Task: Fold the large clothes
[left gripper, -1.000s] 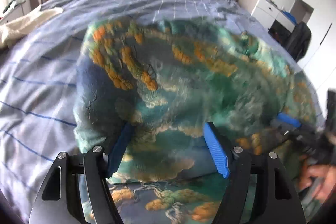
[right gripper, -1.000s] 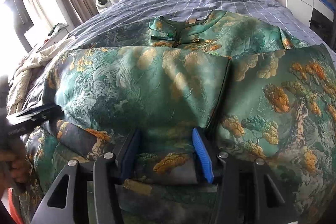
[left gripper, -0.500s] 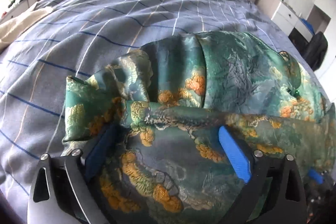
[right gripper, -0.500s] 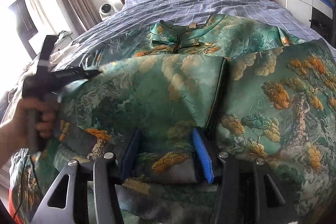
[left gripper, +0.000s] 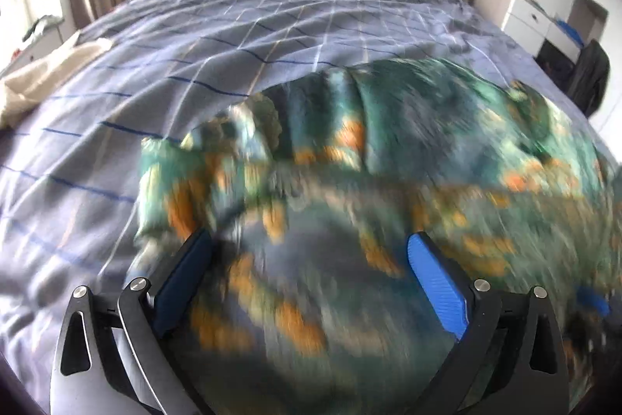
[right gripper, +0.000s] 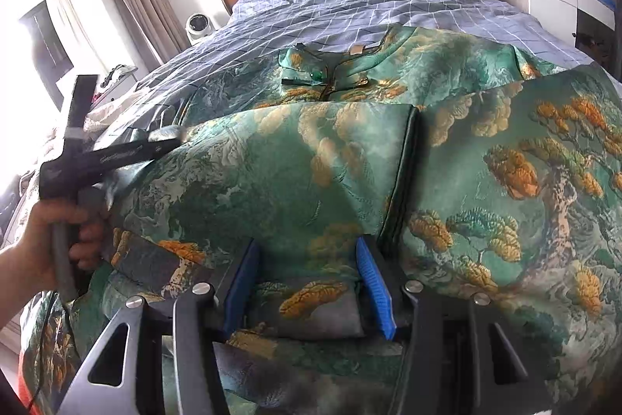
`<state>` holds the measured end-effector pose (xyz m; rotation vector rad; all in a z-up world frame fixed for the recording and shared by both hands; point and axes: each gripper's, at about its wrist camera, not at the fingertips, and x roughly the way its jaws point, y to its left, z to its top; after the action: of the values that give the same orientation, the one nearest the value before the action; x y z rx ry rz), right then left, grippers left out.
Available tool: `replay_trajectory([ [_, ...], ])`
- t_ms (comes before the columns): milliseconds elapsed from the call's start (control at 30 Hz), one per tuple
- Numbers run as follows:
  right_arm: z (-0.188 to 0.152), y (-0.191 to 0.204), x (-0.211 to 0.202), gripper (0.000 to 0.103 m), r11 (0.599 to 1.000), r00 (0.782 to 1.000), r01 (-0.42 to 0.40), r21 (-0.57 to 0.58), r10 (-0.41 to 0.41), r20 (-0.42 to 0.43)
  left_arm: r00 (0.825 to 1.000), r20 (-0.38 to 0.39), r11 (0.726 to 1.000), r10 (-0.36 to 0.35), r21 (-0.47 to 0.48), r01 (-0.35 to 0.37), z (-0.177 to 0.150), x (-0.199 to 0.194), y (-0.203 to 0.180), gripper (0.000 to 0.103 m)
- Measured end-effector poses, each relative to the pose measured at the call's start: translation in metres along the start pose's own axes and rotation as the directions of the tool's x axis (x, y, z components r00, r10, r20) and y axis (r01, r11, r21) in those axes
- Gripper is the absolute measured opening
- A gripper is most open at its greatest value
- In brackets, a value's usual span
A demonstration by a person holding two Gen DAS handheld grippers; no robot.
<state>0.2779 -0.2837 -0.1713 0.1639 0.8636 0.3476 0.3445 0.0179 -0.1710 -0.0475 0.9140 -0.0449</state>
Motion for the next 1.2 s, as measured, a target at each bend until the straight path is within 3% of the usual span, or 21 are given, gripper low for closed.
replay_trajectory([
  [167,0.0,0.0,0.0,0.053,1.0,1.0,0.003,-0.001,-0.003,0.002,0.998,-0.013,0.997,-0.063,0.04,0.064,-0.046,-0.064,-0.001,0.1],
  [300,0.0,0.003,0.0,0.053,1.0,1.0,0.02,-0.013,-0.02,0.007,0.97,-0.091,0.974,-0.226,-0.01,0.226,-0.116,-0.108,0.002,0.1],
  [367,0.0,0.007,-0.001,0.053,0.999,0.999,0.035,-0.025,-0.035,0.009,0.972,-0.111,0.977,-0.206,0.03,0.21,-0.148,-0.126,-0.003,0.1],
  [500,-0.002,0.016,-0.032,0.054,0.995,0.994,0.094,-0.022,-0.093,0.063,0.987,-0.06,0.977,-0.146,0.151,0.153,-0.182,-0.175,-0.009,0.1],
  [633,-0.026,-0.007,-0.095,0.056,0.995,0.998,-0.006,0.102,-0.001,0.07,0.986,-0.009,0.978,-0.166,0.13,0.166,-0.195,-0.214,0.019,0.1],
  [733,-0.06,-0.035,-0.152,0.058,0.994,0.996,0.07,0.087,-0.074,0.046,0.995,-0.023,0.992,-0.102,0.078,0.103,-0.206,-0.217,0.05,0.1],
  [800,-0.087,-0.06,-0.193,0.059,0.987,0.989,0.146,0.067,-0.147,0.014,0.995,-0.077,0.997,-0.068,0.029,0.07,-0.216,-0.21,0.072,0.1],
  [867,-0.108,-0.088,-0.224,0.072,0.977,0.981,0.196,0.089,-0.194,-0.028,0.987,-0.116,0.993,-0.114,-0.022,0.112,-0.224,-0.203,0.082,0.1],
  [933,-0.128,-0.116,-0.247,0.072,0.97,0.976,0.212,0.122,-0.202,-0.084,0.964,-0.139,0.972,-0.227,-0.094,0.216,-0.235,-0.197,0.088,0.1],
  [1000,-0.146,-0.14,-0.263,0.072,0.965,0.974,0.207,0.161,-0.188,-0.124,0.94,-0.14,0.947,-0.311,-0.134,0.293,-0.242,-0.191,0.084,0.1],
  [1033,-0.151,-0.147,-0.266,0.072,0.965,0.976,0.191,0.18,-0.168,-0.136,0.937,-0.129,0.943,-0.324,-0.128,0.308,-0.244,-0.19,0.082,0.1],
  [1200,-0.173,-0.155,-0.253,0.072,0.971,0.981,0.033,0.238,0.015,-0.196,0.942,-0.113,0.948,-0.315,-0.091,0.306,-0.249,-0.18,0.062,0.102],
])
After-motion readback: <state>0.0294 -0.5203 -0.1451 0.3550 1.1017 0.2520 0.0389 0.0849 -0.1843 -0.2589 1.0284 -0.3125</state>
